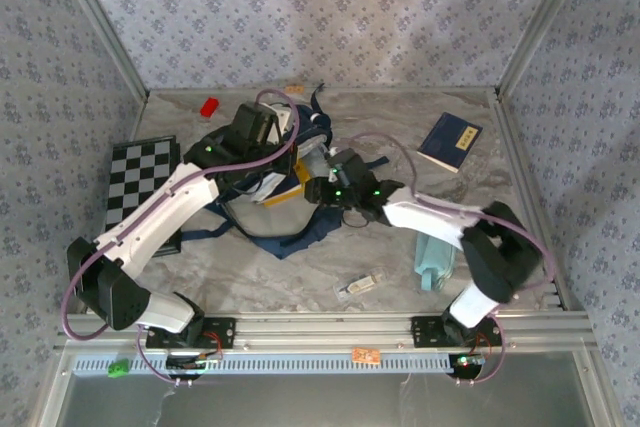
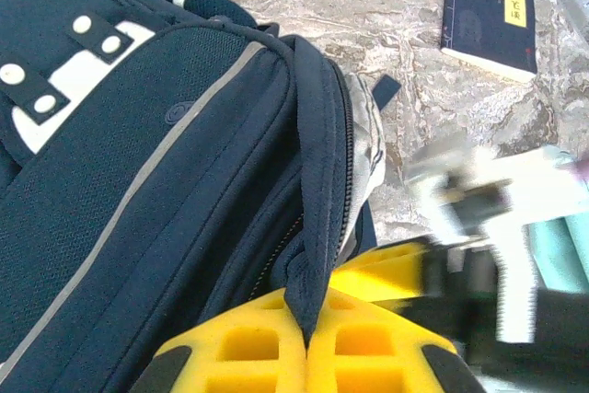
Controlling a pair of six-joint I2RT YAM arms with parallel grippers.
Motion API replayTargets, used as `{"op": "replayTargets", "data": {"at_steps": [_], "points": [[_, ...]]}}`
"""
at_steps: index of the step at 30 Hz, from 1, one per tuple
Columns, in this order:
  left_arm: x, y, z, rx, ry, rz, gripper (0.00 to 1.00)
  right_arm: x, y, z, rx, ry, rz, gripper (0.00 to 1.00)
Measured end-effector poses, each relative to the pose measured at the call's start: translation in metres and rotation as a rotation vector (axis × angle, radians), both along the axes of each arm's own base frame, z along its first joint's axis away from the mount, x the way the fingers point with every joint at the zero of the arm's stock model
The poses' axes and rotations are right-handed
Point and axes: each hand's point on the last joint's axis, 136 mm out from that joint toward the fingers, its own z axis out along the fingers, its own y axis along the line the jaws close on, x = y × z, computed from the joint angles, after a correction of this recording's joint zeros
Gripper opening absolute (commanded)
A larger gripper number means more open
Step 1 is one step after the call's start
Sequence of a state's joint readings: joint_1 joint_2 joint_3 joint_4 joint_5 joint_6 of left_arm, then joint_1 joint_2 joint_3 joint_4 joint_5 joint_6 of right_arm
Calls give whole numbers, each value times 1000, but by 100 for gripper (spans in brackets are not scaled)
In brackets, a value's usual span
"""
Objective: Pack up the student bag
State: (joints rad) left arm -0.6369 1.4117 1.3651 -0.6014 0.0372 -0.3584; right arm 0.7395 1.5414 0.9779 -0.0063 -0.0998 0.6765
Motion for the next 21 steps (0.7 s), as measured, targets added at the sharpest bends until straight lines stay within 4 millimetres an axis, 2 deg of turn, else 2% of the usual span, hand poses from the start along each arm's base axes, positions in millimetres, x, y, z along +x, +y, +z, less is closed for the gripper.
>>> {"op": "replayTargets", "data": {"at_steps": [3, 7, 9, 12, 15, 18, 21], "points": [[-5, 0, -16, 6, 22, 0, 0, 3, -44, 23, -10, -33, -86, 53], [-17, -4, -43, 31, 68, -13, 0, 15, -112, 30, -53, -18, -229, 61], [-23, -11, -54, 41, 83, -26, 5, 22, -147, 25, -84, 16, -308, 64], [-29, -24, -73, 55, 108, -41, 20, 28, -192, 8, -128, 102, -404, 66], [-35, -38, -91, 61, 142, -49, 41, 39, -230, -4, -159, 179, -482, 69], [-37, -51, -93, 21, 161, -29, 51, 52, -257, -13, -165, 229, -536, 71], [-36, -67, -81, -54, 151, -9, 57, 64, -278, -28, -151, 287, -579, 74]]}}
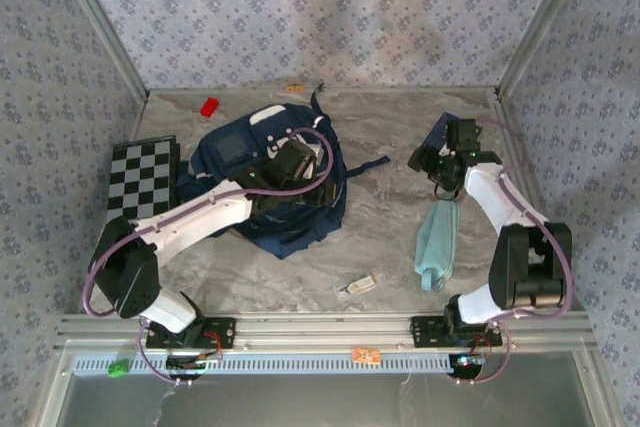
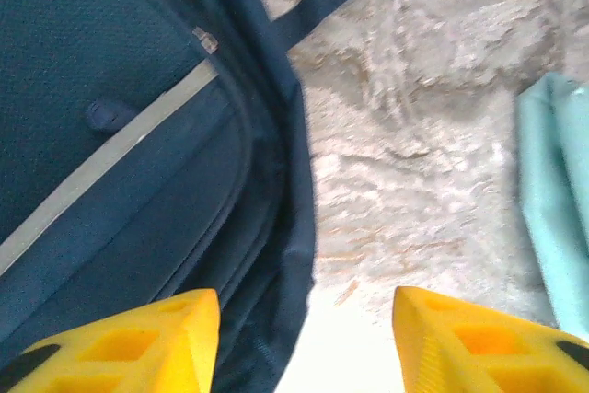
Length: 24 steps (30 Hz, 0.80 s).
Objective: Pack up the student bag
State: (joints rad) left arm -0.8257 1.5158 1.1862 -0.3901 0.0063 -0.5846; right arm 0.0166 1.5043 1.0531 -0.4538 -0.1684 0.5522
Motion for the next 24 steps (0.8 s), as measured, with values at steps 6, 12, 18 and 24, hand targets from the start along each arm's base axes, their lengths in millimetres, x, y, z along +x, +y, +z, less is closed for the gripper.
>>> {"op": "replayTargets", "data": {"at_steps": [6, 12, 18, 24], "points": [[13, -32, 17, -80, -20, 37, 64, 27, -35, -30, 21, 102, -70, 76], [21, -52, 0, -82, 21, 56, 67, 71, -65, -33, 30, 94, -107, 77], [22, -59, -8, -76, 36, 57, 68, 104, -86, -34, -5, 102, -113, 79], [23, -62, -3, -87, 31, 57, 69, 129, -102, -45, -56, 147, -121, 80]]}}
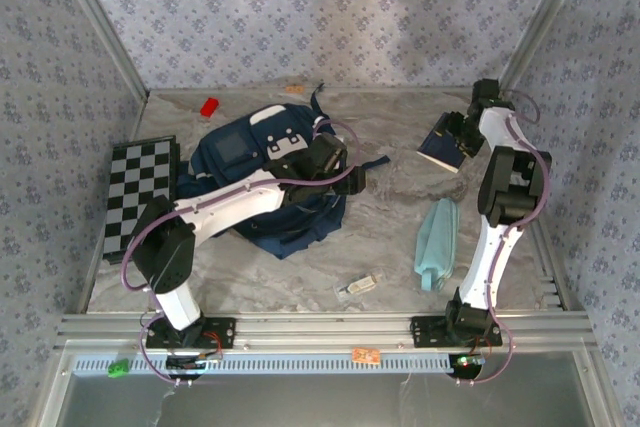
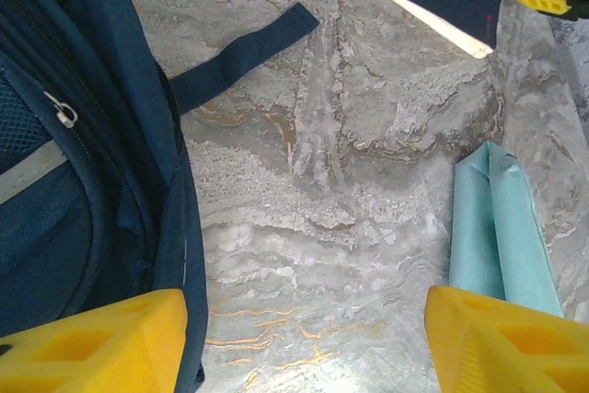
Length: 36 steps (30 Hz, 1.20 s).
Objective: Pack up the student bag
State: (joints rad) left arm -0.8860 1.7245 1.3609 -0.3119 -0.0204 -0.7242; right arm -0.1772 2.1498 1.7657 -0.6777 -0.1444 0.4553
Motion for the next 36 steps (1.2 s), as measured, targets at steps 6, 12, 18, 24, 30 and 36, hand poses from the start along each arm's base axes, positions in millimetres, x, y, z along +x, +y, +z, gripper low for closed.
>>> {"op": "replayTargets", "data": {"at_steps": [6, 12, 18, 24, 30, 36], "points": [[1, 1, 0, 5, -5, 7, 69, -10, -11, -23, -16, 104, -25, 81], [2, 2, 0, 10, -9, 13, 70, -14, -17, -34, -11, 154, -25, 76], [3, 4, -1, 18, -9, 19, 71, -19, -16, -39, -21, 188, -2, 74], [4, 8, -3, 33, -8, 29, 72, -24, -10, -45, -38, 223, 39, 63], [7, 13, -6, 44, -6, 46, 73, -25, 3, -46, -76, 241, 86, 49], [9, 26, -11, 57, 3, 70, 74, -26, 38, -47, -103, 249, 175, 42]]}}
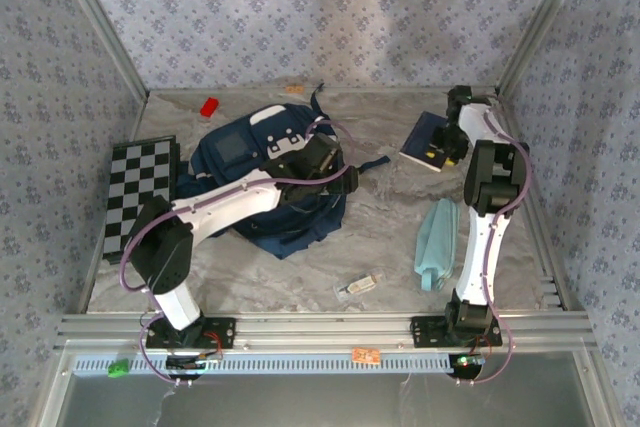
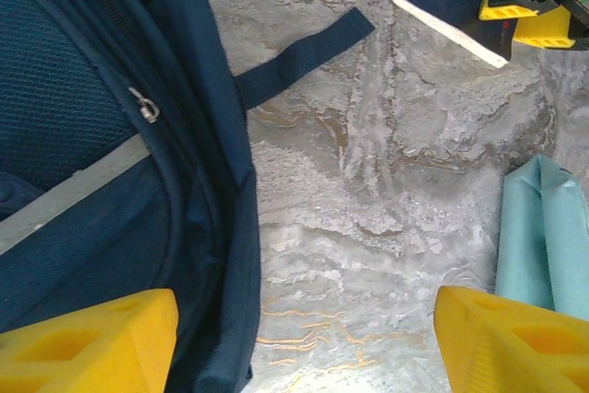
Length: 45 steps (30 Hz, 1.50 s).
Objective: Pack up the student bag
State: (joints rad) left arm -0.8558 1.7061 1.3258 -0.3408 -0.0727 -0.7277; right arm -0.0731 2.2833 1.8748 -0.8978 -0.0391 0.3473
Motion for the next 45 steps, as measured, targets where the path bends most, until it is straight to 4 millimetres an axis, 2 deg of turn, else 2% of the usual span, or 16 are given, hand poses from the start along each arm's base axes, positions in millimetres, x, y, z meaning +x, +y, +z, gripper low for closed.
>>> {"op": "replayTargets", "data": {"at_steps": [2, 5, 12, 18, 21, 24, 26, 32, 37, 45], "points": [[1, 6, -1, 3, 3, 12, 74, -7, 12, 1, -2, 7, 25, 42], [5, 14, -3, 4, 11, 36, 74, -28, 30, 0, -1, 37, 62, 41], [8, 18, -4, -23, 43, 86, 73, -95, 55, 1, 2, 89, 111, 40], [-1, 5, -5, -85, 97, 112, 68, -131, 65, -1, -1, 106, 144, 38], [-4, -16, -9, -95, 118, 95, 63, -141, 72, 0, 6, 98, 162, 38], [2, -45, -17, -104, 130, 70, 59, -143, 75, 4, 25, 86, 164, 40], [8, -65, -25, -104, 133, 49, 58, -139, 72, 6, 39, 73, 148, 46], [26, -103, -47, -85, 110, 3, 59, -123, 60, 12, 70, 16, 91, 55], [45, -126, -68, -66, 91, -17, 57, -110, 56, 15, 114, -38, 49, 55], [65, -144, -97, -30, 89, -18, 48, -95, 52, 17, 173, -91, -10, 57]]}}
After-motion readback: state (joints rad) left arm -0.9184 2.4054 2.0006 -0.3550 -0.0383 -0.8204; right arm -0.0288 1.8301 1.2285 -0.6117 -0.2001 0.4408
